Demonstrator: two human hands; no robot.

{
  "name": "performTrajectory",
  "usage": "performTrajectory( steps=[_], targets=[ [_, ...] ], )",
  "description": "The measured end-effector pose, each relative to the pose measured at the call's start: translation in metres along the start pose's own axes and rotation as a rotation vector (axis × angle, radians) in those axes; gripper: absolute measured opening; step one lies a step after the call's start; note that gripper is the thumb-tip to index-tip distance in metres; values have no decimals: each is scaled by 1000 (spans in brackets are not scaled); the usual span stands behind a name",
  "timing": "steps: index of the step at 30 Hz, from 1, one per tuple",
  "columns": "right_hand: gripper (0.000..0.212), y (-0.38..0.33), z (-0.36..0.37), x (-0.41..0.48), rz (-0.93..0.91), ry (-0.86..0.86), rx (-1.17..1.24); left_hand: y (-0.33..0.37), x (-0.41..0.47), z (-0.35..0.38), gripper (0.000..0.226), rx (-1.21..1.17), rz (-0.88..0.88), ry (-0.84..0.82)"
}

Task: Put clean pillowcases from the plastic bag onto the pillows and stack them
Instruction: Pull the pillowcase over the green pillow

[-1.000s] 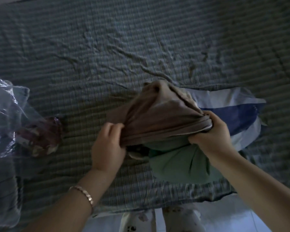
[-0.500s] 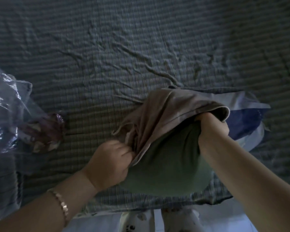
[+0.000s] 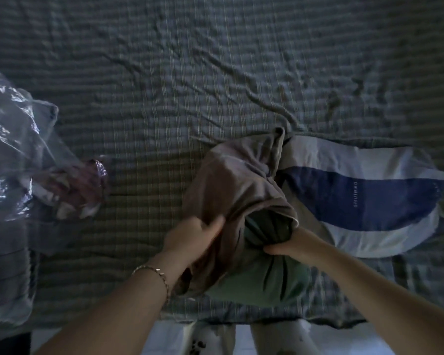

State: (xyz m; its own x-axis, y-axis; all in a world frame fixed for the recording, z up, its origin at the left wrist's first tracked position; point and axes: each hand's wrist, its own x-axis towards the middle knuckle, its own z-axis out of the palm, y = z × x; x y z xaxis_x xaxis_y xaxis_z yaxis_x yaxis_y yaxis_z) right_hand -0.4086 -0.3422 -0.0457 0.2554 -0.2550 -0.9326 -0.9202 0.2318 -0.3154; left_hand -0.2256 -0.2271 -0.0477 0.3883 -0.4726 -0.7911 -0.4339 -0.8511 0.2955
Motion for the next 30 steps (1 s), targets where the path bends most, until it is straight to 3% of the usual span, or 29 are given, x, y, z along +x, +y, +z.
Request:
performTrajectory(
  steps=[2,3,5,7,9,12,15,16,18,20,21,24,26,27,30],
  targets=[
    [74,2,1,1,4,-20,-156,1,24,-4,33,-247,-13,390],
    [76,4,4,0,-1,-14,-215,4,36,-7,31,-340,-21,441],
    [78,6,12,1,-18,5,-346,9,58,-5,40,-378,-20,325],
    [78,8,14,1,-38,26,-373,15,71,1,31,-281,32,280],
    [78,7,10,3,-73,45,-318,23,76,3,9,-263,58,362],
    [77,8,9,6,-126,76,-328,37,75,0,12,-224,111,475],
    [78,11,12,11,-114,91,-335,72,53,-8,13,-357,451,658],
    [74,12,13,13,-124,95,-342,87,39,-7,14,-390,615,572],
    [58,12,15,13,-194,81,-421,110,19,5,15,-297,814,193],
    [49,16,11,11,-224,72,-414,116,16,21,13,-94,771,-122],
    [49,18,7,9,-191,59,-338,112,22,25,12,-35,704,-114],
    [46,30,-2,1,-136,96,-250,87,47,28,16,95,497,175],
    [43,33,-8,0,-204,173,-334,74,51,30,30,199,452,220],
    [38,31,-10,-1,-250,204,-261,69,50,30,37,180,457,210],
    [23,21,-17,4,-217,163,424,58,47,23,61,9,454,165]
  ],
)
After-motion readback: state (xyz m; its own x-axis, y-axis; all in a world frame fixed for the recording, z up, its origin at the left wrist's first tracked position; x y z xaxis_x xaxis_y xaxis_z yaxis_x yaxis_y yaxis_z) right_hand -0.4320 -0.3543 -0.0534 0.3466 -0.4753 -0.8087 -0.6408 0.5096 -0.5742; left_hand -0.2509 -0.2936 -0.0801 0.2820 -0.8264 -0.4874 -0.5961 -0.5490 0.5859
